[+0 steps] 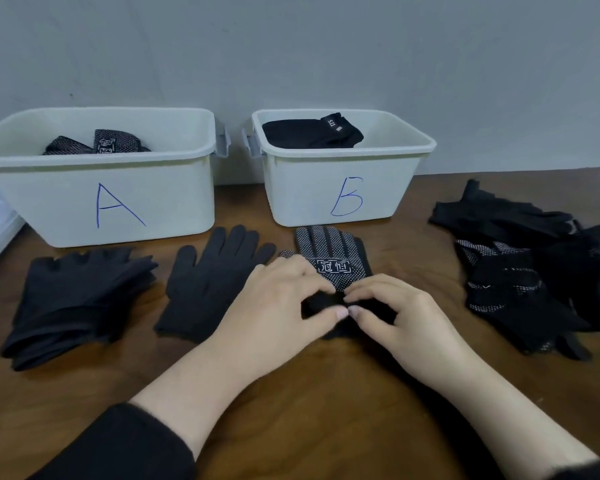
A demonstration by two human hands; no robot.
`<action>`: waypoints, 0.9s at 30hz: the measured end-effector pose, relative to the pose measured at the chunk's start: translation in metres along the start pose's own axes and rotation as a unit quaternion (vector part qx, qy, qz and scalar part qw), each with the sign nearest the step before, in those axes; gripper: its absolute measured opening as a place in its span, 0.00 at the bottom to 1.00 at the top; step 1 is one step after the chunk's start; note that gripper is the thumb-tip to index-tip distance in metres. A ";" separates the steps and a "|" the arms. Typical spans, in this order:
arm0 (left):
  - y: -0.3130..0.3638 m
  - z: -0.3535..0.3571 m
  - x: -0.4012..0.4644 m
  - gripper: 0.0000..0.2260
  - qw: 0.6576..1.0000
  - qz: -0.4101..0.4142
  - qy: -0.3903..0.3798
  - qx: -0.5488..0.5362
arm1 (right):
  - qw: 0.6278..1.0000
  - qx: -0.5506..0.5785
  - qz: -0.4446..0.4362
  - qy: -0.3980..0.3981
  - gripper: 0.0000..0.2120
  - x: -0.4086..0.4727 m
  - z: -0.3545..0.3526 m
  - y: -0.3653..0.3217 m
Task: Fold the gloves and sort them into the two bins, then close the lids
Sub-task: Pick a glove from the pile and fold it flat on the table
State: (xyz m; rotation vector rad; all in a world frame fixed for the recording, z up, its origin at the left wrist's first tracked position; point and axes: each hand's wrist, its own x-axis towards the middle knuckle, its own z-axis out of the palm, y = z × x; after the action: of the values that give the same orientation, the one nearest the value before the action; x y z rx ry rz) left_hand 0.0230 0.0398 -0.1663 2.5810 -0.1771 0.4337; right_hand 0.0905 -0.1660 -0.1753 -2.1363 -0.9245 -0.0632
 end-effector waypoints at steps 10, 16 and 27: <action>0.010 0.021 0.006 0.06 0.997 0.012 0.018 0.068 | 0.988 0.050 0.119 0.083 0.11 0.004 -0.007 0.011; 0.019 0.022 0.005 0.08 0.996 0.047 0.029 0.075 | 0.986 0.050 0.135 0.087 0.12 0.004 -0.009 0.011; -0.005 -0.002 -0.015 0.22 0.992 0.068 -0.080 0.069 | 0.992 -0.037 0.004 -0.123 0.08 -0.005 -0.026 0.010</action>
State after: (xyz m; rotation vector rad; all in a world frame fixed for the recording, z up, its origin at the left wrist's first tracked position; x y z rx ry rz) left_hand 0.0098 0.0455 -0.1722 2.7510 -0.3954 0.2956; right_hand 0.0998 -0.1909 -0.1650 -2.2518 -1.0691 0.1761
